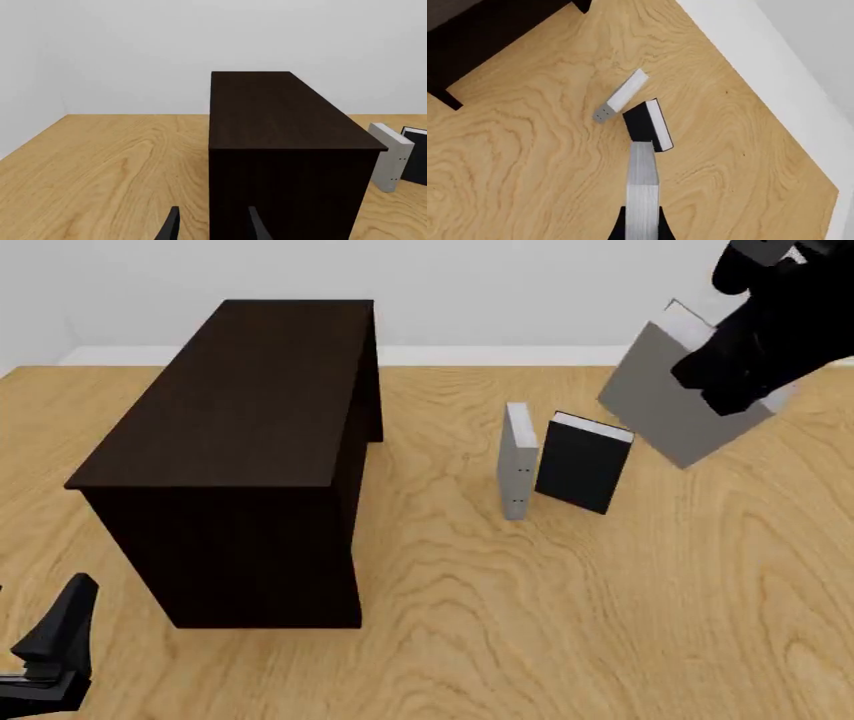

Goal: Pick up the book on the right and place it under the cabinet shelf.

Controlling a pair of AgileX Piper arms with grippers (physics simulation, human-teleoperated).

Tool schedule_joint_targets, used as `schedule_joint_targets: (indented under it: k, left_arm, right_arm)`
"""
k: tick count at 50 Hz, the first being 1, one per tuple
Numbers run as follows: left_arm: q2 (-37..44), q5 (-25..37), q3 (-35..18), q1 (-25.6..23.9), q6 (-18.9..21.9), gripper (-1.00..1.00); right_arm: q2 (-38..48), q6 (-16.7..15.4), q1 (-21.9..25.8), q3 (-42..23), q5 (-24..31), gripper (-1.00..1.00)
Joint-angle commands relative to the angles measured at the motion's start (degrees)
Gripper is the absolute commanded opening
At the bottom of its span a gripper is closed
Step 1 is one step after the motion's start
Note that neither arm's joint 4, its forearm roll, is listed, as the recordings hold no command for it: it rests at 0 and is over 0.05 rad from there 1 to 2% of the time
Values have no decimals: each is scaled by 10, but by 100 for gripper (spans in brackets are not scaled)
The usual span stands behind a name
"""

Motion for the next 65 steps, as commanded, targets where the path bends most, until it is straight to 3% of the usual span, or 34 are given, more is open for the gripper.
schedule_joint_targets:
  k: [1, 3, 5, 8, 9, 16, 19, 24, 25, 28, 29, 33, 34, 35, 37, 38, 39, 41, 42, 43, 44, 45, 47, 48, 49, 51, 52, 54, 55, 56, 57, 59, 60, 65]
  left_arm:
    - [0, 0, 0, 0, 0, 100]
    - [0, 0, 0, 0, 0, 100]
    - [0, 0, 0, 0, 0, 100]
    - [0, 0, 0, 0, 0, 100]
    - [0, 0, 0, 0, 0, 100]
    - [0, 0, 0, 0, 0, 100]
    - [0, 0, 0, 0, 0, 100]
    - [0, 0, 0, 0, 0, 100]
    - [0, 0, 0, 0, 0, 100]
    - [0, 0, 0, 0, 0, 100]
    - [0, 0, 0, 0, 0, 100]
    - [0, 0, 0, 0, 0, 100]
    - [0, 0, 0, 0, 0, 100]
    - [0, 0, 0, 0, 0, 100]
    - [0, 0, 0, 0, 0, 100]
    - [0, 0, 0, 0, 0, 100]
    - [0, 0, 0, 0, 0, 100]
    - [0, 0, 0, 0, 0, 100]
    - [0, 0, 0, 0, 0, 100]
    - [0, 0, 0, 0, 0, 100]
    - [0, 0, 0, 0, 0, 100]
    - [0, 0, 0, 0, 0, 100]
    - [0, 0, 0, 0, 0, 100]
    - [0, 0, 0, 0, 0, 100]
    - [0, 0, 0, 0, 0, 100]
    - [0, 0, 0, 0, 0, 100]
    - [0, 0, 0, 0, 0, 100]
    - [0, 0, 0, 0, 0, 100]
    - [0, 0, 0, 0, 0, 100]
    - [0, 0, 0, 0, 0, 100]
    - [0, 0, 0, 0, 0, 100]
    - [0, 0, 0, 0, 0, 100]
    - [0, 0, 0, 0, 0, 100]
    - [0, 0, 0, 0, 0, 100]
  right_arm:
    - [8, 79, 21, -122, 13, -100]
    - [5, 58, 13, -120, -6, -100]
    - [16, 96, 27, -152, 2, -100]
    - [25, 109, 18, -174, -11, -100]
    - [22, 128, 45, -185, -15, -100]
    - [59, 212, 74, -237, -7, -100]
    - [64, 275, 112, -268, -18, -100]
    - [60, 321, 132, -270, -30, -100]
    - [48, 365, 140, -251, -45, -100]
    - [39, 369, 131, -206, -65, -100]
    - [33, 396, 125, -182, -78, -100]
    - [23, 416, 107, -148, -109, -100]
    - [9, 439, 108, -127, -132, -100]
    - [12, 412, 94, -122, -136, -100]
    - [13, 390, 27, -107, -164, -100]
    - [13, 390, 27, -107, -164, -100]
    - [13, 356, -17, -102, -177, -100]
    - [-7, 398, 0, -86, -181, -100]
    - [-22, 463, -7, -72, -189, -100]
    - [-39, 483, 2, -57, -197, -100]
    - [-48, 473, 4, -46, -201, -100]
    - [-58, 497, -26, -23, -212, -100]
    - [-80, 524, 16, 22, -231, -100]
    - [-80, 524, 16, 23, -232, -100]
    - [-62, 552, -16, 37, -249, -100]
    - [-41, 542, 25, 36, -271, -100]
    - [-30, 571, 10, 39, -278, -100]
    - [-33, 573, 60, 27, -287, -100]
    - [-30, 574, 23, 23, -279, -100]
    - [-38, 569, 46, 22, -283, -100]
    - [-50, 592, 60, 32, -292, -100]
    - [-49, 582, 42, 33, -288, -100]
    - [-54, 597, 70, 43, -305, -100]
    - [-88, 664, 62, 118, -352, -100]
